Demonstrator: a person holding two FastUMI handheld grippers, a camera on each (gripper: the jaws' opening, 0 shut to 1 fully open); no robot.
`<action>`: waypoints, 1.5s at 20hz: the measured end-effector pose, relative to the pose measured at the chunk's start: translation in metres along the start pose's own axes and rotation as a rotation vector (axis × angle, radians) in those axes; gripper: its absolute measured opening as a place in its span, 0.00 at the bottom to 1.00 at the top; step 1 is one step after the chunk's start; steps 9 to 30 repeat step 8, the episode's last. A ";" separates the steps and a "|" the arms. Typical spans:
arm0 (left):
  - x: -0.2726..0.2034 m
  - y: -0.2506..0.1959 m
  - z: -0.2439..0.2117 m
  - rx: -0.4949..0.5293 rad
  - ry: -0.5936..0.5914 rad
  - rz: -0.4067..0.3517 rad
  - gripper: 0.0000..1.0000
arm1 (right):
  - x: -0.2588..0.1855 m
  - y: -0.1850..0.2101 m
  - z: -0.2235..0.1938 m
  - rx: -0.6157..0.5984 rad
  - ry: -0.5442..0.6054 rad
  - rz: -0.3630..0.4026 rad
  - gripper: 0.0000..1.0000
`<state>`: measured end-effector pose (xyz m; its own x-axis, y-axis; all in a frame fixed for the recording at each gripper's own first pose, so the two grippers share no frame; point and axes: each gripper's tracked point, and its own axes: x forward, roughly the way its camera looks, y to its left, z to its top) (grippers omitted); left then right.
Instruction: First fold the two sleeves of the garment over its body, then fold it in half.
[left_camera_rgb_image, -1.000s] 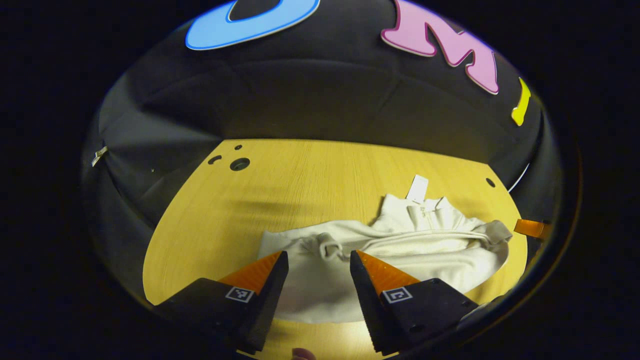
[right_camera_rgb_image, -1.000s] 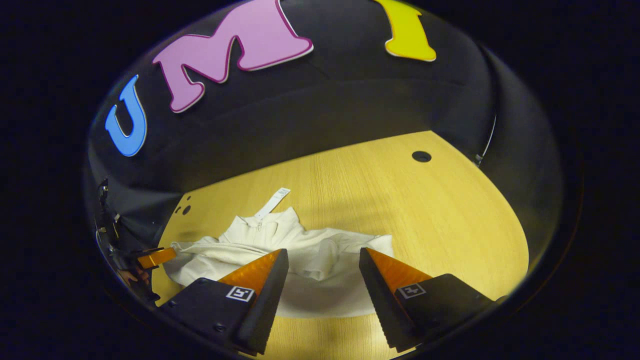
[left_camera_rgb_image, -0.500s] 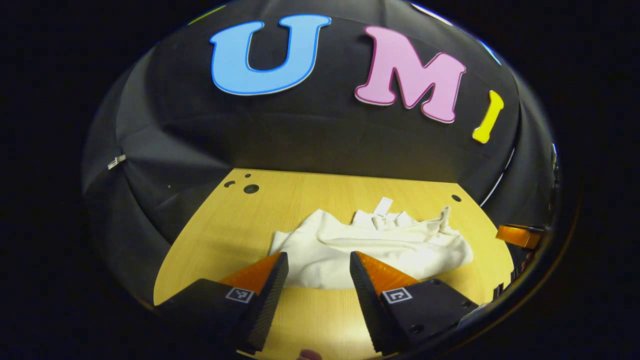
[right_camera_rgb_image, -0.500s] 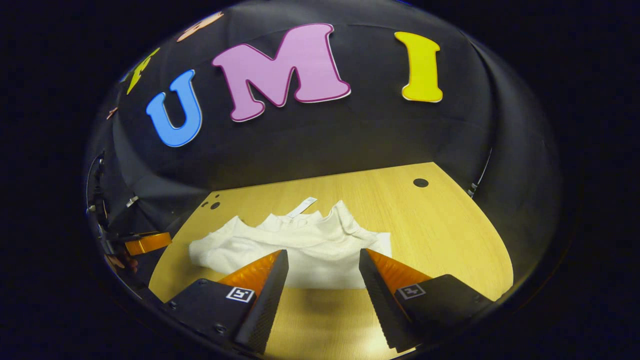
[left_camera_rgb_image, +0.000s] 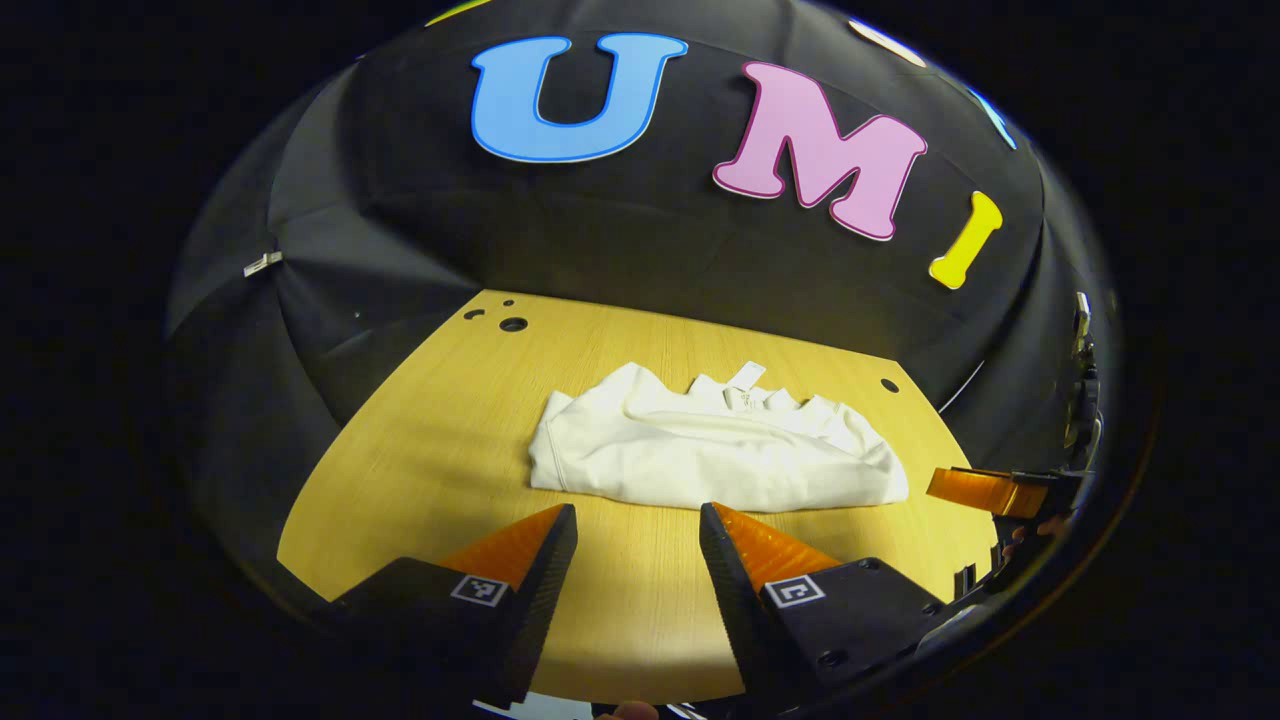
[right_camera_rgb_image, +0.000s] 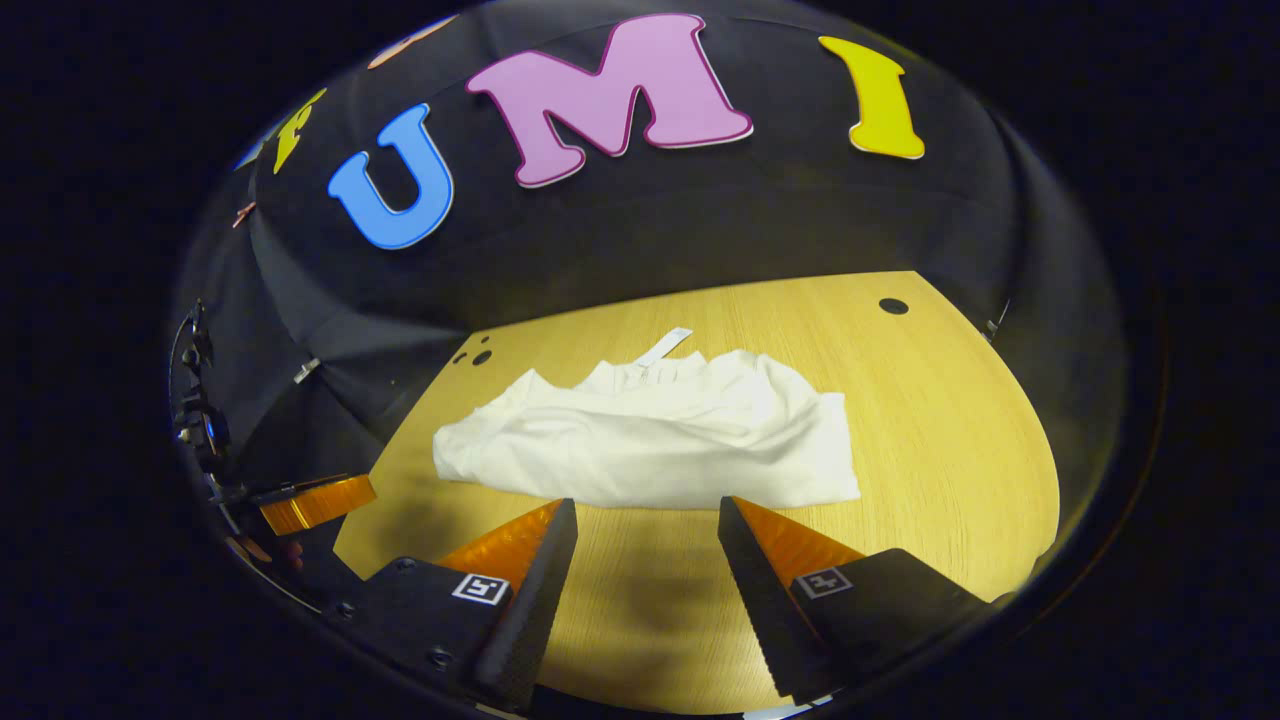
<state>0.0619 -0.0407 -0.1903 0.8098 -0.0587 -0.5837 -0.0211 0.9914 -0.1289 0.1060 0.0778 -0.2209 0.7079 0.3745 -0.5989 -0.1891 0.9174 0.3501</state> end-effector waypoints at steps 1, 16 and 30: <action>-0.001 0.002 -0.004 -0.003 0.006 -0.003 0.78 | 0.000 0.001 -0.004 -0.009 0.014 -0.002 0.88; -0.005 0.019 -0.011 0.018 0.009 -0.037 0.78 | -0.004 0.013 -0.012 -0.005 0.007 -0.050 0.88; -0.005 0.019 -0.011 0.018 0.009 -0.037 0.78 | -0.004 0.013 -0.012 -0.005 0.007 -0.050 0.88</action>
